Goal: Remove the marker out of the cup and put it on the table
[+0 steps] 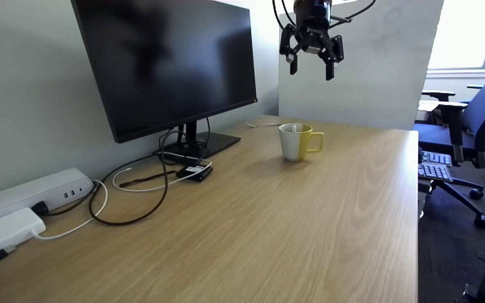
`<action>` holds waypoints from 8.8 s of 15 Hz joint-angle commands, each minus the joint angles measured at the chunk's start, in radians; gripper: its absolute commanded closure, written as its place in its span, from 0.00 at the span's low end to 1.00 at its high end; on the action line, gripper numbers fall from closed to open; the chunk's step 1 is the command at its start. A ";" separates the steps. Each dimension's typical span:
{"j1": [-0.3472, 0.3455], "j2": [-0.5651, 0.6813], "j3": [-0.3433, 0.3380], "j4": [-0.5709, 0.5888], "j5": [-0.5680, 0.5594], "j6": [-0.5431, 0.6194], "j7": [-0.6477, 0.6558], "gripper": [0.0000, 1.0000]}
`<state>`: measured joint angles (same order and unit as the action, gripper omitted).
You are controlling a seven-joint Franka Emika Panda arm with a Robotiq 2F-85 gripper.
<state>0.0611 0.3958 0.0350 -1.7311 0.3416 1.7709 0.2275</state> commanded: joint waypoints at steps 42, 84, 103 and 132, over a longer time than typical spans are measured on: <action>-0.090 0.600 -0.024 0.644 0.087 -0.319 0.226 0.00; -0.081 0.567 -0.014 0.774 0.043 -0.453 0.226 0.97; 0.161 0.010 0.024 0.169 -0.329 -0.070 -0.022 0.97; 0.150 0.005 0.074 -0.541 -0.440 0.753 -0.102 0.97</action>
<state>0.2124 0.3451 0.1013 -2.3086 -0.0977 2.4818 0.1294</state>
